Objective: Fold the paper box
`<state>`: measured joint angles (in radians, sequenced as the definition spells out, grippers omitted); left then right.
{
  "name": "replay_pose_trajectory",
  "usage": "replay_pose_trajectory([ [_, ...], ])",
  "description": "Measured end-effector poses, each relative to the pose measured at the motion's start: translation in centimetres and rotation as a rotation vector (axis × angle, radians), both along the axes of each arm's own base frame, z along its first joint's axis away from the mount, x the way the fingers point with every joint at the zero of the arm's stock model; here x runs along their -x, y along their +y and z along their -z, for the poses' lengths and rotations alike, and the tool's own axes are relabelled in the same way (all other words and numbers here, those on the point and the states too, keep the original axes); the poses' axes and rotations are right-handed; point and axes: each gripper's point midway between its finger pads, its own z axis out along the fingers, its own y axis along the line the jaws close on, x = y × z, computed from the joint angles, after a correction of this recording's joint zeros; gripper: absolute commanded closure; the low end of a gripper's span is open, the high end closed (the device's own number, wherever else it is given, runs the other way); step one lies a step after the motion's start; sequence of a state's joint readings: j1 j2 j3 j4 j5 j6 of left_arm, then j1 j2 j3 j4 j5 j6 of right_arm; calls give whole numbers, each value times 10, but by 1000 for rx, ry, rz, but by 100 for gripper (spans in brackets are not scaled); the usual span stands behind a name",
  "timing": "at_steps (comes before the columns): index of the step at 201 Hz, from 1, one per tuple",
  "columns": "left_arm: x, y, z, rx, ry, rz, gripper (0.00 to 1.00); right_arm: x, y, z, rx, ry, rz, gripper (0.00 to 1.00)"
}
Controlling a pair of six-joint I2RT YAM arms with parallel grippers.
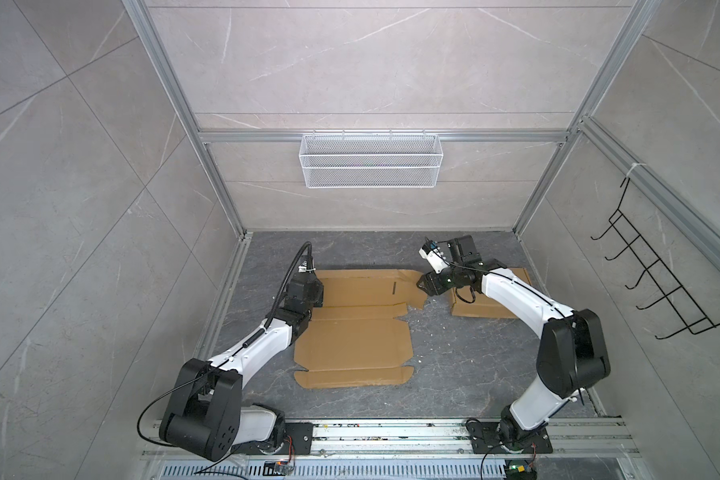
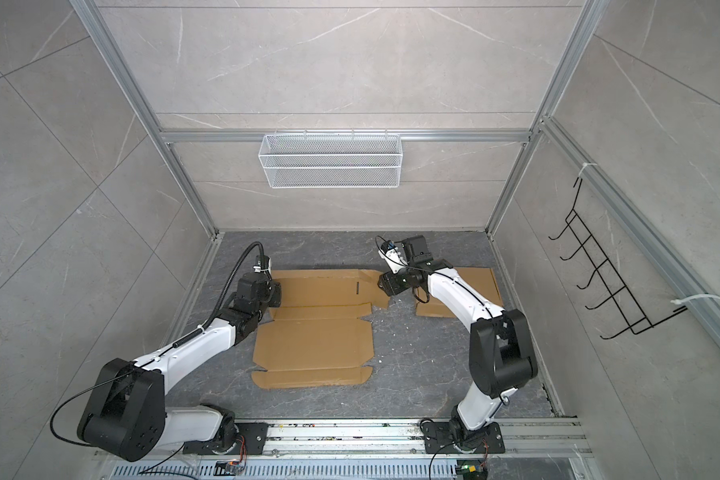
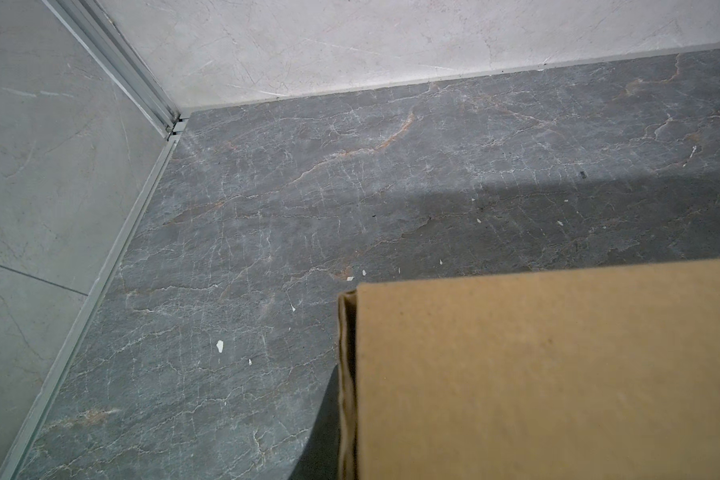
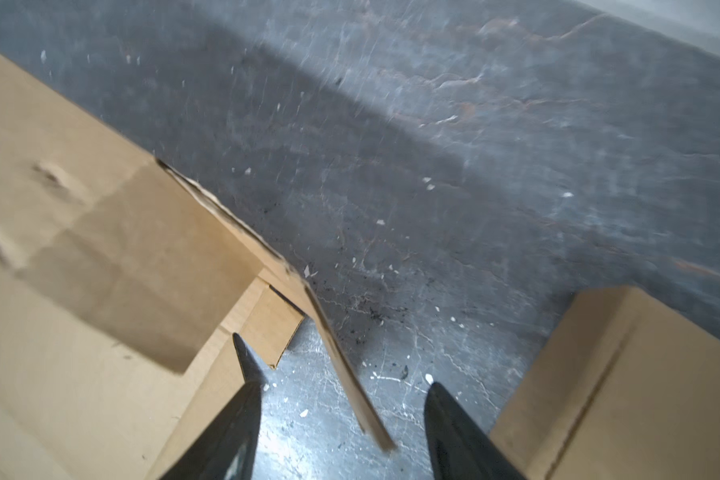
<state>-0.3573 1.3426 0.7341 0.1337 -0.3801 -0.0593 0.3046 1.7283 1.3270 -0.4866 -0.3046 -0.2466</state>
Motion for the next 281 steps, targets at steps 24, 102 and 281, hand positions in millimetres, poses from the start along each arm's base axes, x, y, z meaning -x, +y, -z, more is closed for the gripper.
replay_pose_trajectory([
  [24, -1, -2, 2, 4, 8, 8, 100, -7, 3, 3, 38, -5, -57, 43],
  [102, -1, 1, 4, 11, 13, -10, 100, 9, 31, 0, 7, 20, -176, 82],
  [281, 21, 23, 14, 121, 1, -178, 100, 79, 106, -8, -75, 81, -21, 85],
])
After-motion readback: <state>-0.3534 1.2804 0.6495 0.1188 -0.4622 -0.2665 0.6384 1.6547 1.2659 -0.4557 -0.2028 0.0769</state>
